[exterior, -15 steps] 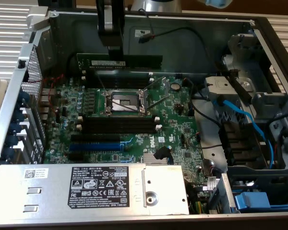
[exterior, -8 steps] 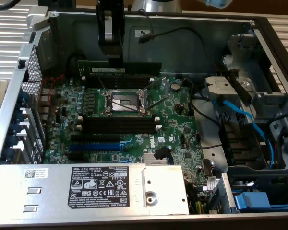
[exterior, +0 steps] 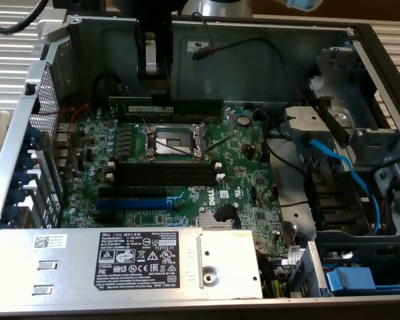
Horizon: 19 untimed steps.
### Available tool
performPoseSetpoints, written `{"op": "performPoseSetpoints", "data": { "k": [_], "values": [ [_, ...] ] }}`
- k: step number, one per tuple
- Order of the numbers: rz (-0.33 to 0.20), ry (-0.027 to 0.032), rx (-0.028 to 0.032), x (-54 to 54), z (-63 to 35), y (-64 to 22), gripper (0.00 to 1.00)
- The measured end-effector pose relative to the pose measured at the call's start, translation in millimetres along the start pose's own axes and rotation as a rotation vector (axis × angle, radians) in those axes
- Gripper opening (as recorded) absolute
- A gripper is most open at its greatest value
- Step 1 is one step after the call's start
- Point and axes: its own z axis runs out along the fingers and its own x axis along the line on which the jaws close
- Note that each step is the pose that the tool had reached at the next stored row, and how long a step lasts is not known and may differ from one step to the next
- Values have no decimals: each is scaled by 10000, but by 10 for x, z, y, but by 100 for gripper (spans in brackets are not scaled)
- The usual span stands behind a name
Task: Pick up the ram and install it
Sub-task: 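Insert the ram into the slot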
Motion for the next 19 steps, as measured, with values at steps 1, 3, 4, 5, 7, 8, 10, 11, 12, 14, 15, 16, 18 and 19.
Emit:
{"op": "performPoseSetpoints", "data": {
  "k": [1, 3, 4, 5, 7, 8, 10, 11, 12, 14, 15, 16, 18, 19],
  "values": [
    [1, -13, -1, 32, 10, -1, 12],
    [2, -25, -1, 53, 41, 0, 12],
    [3, -28, -3, 54, 58, 2, 12],
    [4, -37, -2, 55, 76, 4, 12],
    [6, -67, -4, 57, 111, 6, 12],
    [5, -80, -5, 61, 128, 7, 12],
    [8, -93, -5, 63, 164, 11, 12],
    [9, -95, -6, 63, 181, 12, 12],
    [9, -98, -6, 64, 199, 14, 12],
    [8, -101, -6, 65, 228, 19, 12],
    [9, -103, -6, 66, 237, 23, 12],
    [9, -104, -6, 66, 244, 28, 12],
    [8, -104, -8, 69, 251, 34, 12],
    [7, -106, -8, 76, 254, 33, 12]
  ]
}}
